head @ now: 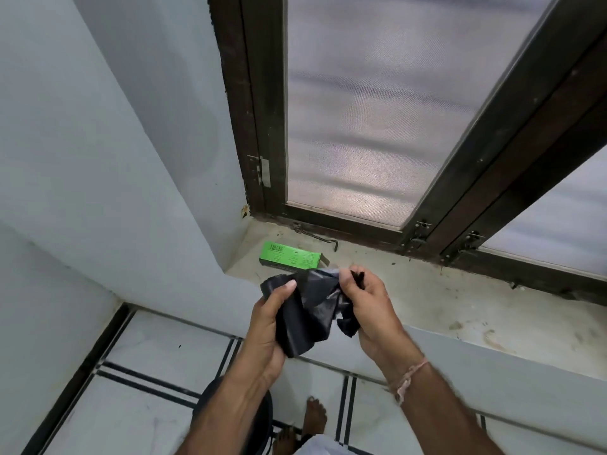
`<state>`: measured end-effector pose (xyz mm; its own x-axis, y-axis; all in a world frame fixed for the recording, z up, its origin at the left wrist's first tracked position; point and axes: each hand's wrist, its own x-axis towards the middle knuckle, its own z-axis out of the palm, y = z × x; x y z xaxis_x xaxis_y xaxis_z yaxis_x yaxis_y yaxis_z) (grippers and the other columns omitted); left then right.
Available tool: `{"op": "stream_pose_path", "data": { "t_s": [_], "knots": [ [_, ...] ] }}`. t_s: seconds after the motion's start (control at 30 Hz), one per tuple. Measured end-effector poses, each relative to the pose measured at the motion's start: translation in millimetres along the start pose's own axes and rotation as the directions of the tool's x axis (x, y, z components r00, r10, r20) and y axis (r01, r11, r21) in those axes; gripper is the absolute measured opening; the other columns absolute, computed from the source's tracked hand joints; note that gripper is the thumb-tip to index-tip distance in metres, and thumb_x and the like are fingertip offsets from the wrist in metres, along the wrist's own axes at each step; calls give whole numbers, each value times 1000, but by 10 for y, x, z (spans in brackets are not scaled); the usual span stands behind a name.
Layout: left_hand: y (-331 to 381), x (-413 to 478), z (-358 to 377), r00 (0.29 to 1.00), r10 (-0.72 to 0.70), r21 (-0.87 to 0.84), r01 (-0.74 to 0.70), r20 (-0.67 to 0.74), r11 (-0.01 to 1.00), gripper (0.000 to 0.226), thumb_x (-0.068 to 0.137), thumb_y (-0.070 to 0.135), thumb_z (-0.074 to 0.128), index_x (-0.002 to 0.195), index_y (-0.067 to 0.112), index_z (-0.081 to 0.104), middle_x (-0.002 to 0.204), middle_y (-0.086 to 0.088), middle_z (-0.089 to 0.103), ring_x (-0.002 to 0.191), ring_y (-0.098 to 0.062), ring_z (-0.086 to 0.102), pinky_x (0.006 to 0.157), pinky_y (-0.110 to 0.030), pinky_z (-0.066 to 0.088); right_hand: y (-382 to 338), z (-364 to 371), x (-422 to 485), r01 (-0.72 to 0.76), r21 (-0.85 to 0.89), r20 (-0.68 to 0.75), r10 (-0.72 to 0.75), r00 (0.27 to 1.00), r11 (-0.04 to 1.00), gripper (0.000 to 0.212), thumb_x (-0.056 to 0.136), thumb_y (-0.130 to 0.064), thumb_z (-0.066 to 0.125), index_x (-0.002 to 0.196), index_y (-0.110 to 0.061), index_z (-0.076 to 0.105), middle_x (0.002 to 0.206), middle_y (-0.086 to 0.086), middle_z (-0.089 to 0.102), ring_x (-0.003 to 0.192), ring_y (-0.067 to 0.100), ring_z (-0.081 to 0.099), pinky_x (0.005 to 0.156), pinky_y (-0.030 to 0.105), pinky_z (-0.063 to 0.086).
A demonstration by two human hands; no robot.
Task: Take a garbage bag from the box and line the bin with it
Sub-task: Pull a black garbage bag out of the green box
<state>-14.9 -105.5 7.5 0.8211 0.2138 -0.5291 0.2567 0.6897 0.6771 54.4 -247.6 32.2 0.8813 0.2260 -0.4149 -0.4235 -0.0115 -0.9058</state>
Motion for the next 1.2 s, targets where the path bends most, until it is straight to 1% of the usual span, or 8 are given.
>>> {"op": "stream_pose_path", "data": {
  "t_s": [0.23,0.33,0.43,0.6,0.7,0.83,1.07,1.2],
  "knots": [
    [-27,-59,18,1000,13,12,-13,27,1000,71,79,45,82,128,-2,65,125,-32,69,105,-40,72,85,-44,62,-49,44,-44,53,-106,137,-38,990,993,29,93,-52,70,103,-27,80,101,-11,81,90,8,77,72,21,60],
    [-36,-59,-25,1000,6,15,-6,23,1000,68,80,50,80,126,1,69,122,-30,72,108,-43,73,87,-47,63,51,50,-32,149,-298,123,-117,985,943,22,94,-35,77,86,-15,76,78,5,75,72,13,69,64,26,54],
    [-52,-55,-50,1000,11,53,-12,20,999,65,83,53,75,128,7,70,124,-24,74,118,-45,69,102,-58,56,89,54,-13,90,-173,18,-89,996,981,29,105,-29,61,92,-4,67,75,4,64,60,7,57,52,18,46],
    [-43,-84,-47,1000,13,83,-13,-4,996,68,81,58,73,132,14,69,125,-16,75,118,-35,71,102,-56,56,-2,-19,-18,-26,41,-27,27,999,999,35,109,-37,51,105,-11,74,95,8,76,84,31,71,65,38,57],
    [-53,-94,-23,999,38,107,-41,31,993,61,86,53,72,132,12,69,124,-18,75,116,-35,72,96,-48,60,-49,-61,-79,14,-94,150,0,989,996,36,96,-52,66,107,-21,79,100,4,83,92,22,80,78,38,66],
    [-52,-87,5,998,51,96,-53,23,994,56,86,49,71,127,10,72,120,-23,75,103,-31,75,84,-38,62,5,-25,-76,58,-149,118,-40,992,987,17,98,-26,73,91,-11,76,71,-1,73,62,13,67,53,25,56],
    [-48,-42,-28,999,50,104,-50,1,993,52,84,49,74,124,15,75,124,-17,76,117,-36,71,104,-53,55,15,-53,-22,-34,65,-9,34,999,997,21,110,-17,51,112,-6,69,100,10,77,87,20,70,64,27,57],
    [-62,-63,2,997,46,127,-53,55,990,51,84,52,75,124,21,74,123,-15,76,112,-32,74,87,-42,62,-14,-34,-60,23,-25,99,-20,995,999,28,103,-44,62,107,-21,78,103,9,80,87,18,74,66,30,56]
  ]
}}
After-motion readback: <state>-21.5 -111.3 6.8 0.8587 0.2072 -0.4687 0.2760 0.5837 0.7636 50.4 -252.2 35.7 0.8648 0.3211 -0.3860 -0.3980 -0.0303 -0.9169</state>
